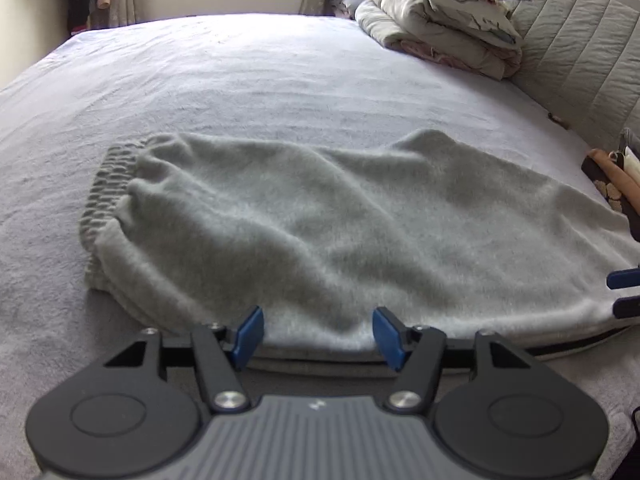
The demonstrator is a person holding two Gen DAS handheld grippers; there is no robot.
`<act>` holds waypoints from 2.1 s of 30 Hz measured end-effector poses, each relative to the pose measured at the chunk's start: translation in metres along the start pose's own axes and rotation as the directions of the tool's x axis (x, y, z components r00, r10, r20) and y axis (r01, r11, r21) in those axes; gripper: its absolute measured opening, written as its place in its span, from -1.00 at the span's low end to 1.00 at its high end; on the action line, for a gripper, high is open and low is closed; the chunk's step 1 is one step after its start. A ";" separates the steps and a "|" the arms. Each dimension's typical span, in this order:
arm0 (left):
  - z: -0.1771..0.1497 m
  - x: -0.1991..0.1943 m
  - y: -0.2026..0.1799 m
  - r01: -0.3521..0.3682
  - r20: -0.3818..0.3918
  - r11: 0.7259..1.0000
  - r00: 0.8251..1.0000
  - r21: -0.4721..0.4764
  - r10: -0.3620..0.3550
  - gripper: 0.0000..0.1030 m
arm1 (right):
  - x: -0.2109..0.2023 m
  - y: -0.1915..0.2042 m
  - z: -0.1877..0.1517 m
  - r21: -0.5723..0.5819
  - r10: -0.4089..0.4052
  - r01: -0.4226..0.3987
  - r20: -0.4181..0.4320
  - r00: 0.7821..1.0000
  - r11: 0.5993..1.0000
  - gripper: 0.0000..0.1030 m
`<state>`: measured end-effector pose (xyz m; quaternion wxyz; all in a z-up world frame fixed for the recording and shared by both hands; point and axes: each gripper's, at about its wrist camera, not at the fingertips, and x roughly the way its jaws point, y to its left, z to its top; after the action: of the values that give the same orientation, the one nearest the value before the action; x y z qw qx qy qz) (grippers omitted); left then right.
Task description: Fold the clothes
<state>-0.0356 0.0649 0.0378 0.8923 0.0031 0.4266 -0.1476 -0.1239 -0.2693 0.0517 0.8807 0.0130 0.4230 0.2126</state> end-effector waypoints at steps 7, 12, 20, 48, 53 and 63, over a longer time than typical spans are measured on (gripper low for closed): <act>-0.004 0.003 -0.001 -0.047 -0.036 0.997 0.998 0.053 0.049 0.25 | 0.030 0.021 -0.012 -0.153 -0.091 0.068 -0.144 0.985 0.986 0.15; -0.002 -0.001 0.003 -0.028 -0.019 0.999 0.999 0.024 0.029 0.23 | 0.017 0.008 -0.007 -0.087 -0.053 0.040 -0.142 0.988 0.995 0.14; -0.002 -0.004 -0.015 0.054 0.036 0.998 0.998 0.035 -0.055 0.26 | 0.014 0.007 0.013 0.075 -0.019 0.016 0.039 0.999 0.997 0.09; -0.009 0.012 -0.044 0.029 -0.006 0.996 1.000 0.083 -0.028 0.31 | 0.064 0.072 0.027 -0.138 -0.055 0.043 -0.078 0.995 0.989 -0.28; 0.002 0.008 -0.031 0.054 0.010 0.998 0.998 -0.021 -0.054 0.31 | 0.054 0.056 0.035 -0.043 -0.067 0.067 -0.002 0.998 0.997 -0.23; 0.005 0.025 -0.027 -0.051 -0.002 0.997 0.999 -0.062 0.051 0.33 | 0.089 0.047 0.056 -0.043 -0.139 0.135 -0.091 0.986 0.990 0.19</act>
<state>-0.0239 0.0324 0.0256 0.8953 -0.0135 0.4310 -0.1116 -0.0499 -0.1835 0.0314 0.8725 -0.0421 0.4599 0.1595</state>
